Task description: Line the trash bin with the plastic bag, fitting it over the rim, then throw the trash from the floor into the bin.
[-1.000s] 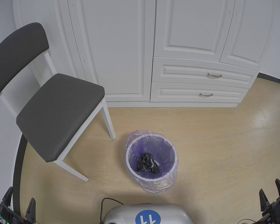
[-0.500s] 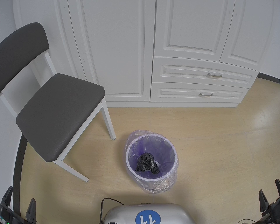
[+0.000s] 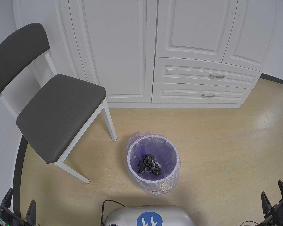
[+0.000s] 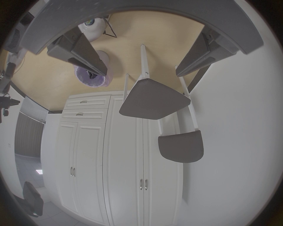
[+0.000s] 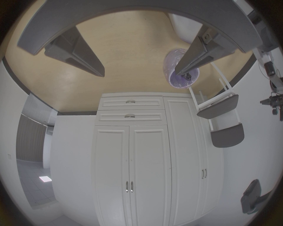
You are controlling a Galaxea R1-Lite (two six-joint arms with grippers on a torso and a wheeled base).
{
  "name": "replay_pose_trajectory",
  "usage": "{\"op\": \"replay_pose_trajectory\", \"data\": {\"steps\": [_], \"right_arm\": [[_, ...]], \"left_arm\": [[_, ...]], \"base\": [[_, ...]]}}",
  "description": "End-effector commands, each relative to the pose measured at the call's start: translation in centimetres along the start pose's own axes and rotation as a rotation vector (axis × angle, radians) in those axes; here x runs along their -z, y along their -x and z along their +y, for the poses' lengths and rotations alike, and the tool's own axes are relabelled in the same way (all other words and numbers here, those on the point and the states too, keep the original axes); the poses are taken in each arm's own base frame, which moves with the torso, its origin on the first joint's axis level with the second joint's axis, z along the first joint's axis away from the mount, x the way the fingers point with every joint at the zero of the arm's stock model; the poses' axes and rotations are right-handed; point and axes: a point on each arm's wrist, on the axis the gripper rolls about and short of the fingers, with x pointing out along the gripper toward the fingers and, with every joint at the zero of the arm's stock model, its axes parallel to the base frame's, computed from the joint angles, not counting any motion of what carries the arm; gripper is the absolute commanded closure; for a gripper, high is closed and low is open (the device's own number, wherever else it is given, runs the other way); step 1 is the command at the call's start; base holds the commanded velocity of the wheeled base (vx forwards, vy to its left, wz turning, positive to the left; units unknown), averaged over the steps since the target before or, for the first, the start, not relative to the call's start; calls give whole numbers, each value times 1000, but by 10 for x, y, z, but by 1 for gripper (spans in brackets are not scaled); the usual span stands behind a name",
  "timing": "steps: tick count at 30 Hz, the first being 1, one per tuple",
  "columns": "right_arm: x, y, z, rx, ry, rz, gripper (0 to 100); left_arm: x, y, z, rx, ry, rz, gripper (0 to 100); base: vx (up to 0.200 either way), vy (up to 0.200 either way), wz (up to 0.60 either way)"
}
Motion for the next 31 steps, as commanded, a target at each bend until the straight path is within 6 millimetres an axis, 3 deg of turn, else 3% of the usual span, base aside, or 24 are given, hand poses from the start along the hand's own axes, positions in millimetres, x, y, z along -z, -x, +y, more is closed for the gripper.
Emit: {"op": "replay_pose_trajectory", "data": {"steps": [1, 31], "right_arm": [[5, 0, 0, -7, 10, 1, 0], [5, 0, 0, 4, -44, -1, 0]], "left_arm": [[5, 0, 0, 5, -18, 1, 0], [5, 0, 0, -1, 8, 1, 0]], "base": [[0, 0, 0], [0, 0, 0]]}}
